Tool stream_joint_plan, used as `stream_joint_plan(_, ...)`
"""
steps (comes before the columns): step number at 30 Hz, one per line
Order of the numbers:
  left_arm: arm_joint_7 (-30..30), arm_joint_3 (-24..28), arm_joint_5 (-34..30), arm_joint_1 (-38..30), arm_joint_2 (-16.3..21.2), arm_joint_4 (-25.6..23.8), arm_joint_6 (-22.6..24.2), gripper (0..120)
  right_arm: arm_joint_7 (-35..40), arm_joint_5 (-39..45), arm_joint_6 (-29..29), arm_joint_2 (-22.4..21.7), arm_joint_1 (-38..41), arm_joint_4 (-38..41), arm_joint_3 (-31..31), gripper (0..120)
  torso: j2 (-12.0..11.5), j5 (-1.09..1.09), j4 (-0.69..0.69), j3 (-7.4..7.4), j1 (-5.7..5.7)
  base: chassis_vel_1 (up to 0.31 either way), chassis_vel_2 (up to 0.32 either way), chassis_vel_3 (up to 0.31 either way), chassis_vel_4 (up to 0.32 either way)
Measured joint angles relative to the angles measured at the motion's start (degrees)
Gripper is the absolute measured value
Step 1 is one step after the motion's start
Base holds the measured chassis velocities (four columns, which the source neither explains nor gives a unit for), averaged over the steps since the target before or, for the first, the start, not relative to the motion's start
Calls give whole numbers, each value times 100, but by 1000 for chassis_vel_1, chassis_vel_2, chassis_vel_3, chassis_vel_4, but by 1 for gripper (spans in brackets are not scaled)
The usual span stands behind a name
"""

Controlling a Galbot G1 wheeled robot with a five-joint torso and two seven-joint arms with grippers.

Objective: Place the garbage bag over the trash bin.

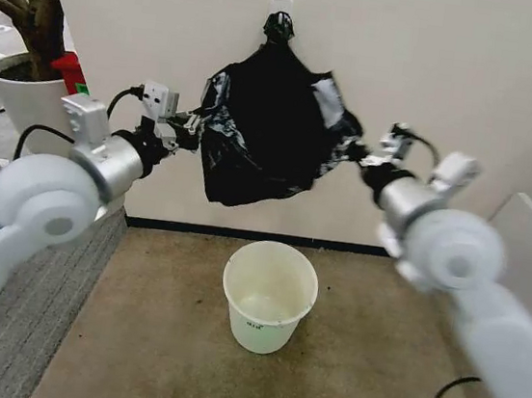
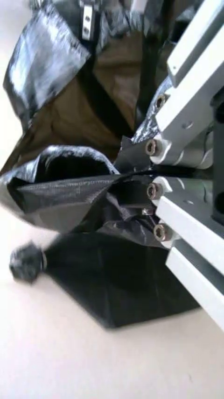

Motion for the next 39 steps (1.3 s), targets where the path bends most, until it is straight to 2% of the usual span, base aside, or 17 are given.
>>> stream_joint_plan(2, -91, -18, -174, 134, 16, -265, 0, 0, -21, 108, 3, -187, -238, 248, 123, 0, 0, 1, 0, 0, 0, 0, 0, 0, 0)
stream_joint_plan(7, -185, -54, -155, 496, 24, -534, 51, 0, -20, 179, 20, -220, -808, 591, 239, 0, 0, 1, 1, 1, 0, 0, 0, 0, 0)
stream_joint_plan(13, -55, -122, 206, 1010, 61, -598, 69, 0, -13, 152, 20, -170, -1563, 918, 331, 0, 0, 1, 0, 1, 0, 0, 0, 0, 0)
stream_joint_plan(23, 10, -112, 354, 1519, -37, -743, 105, 0, -50, 374, -81, -265, -2153, 1105, 875, 0, 0, 0, 1, 1, 0, 0, 0, 0, 0)
stream_joint_plan(29, 74, -18, 562, 1662, -138, -506, 129, 0, -276, 133, -188, -25, -2535, 990, 652, 0, 0, 1, 1, 1, 0, 0, 0, 0, 0)
stream_joint_plan(35, 128, 36, 1204, 2002, -438, 258, 114, 0, -564, -336, -237, 451, -2592, 485, 120, 0, 0, 0, 0, 2, 0, 0, 0, 0, 0)
stream_joint_plan(36, 128, 36, 1204, 2002, -438, 258, 114, 0, -564, -336, -237, 451, -2592, 485, 120, 0, 0, 0, 0, 2, 0, 0, 0, 0, 0)
stream_joint_plan(39, 123, 63, 1437, 2201, -615, 657, 84, 0, -493, -364, -237, 567, -2512, 287, 73, 0, 0, -1, 2, 2, 0, 0, 0, 0, 0)
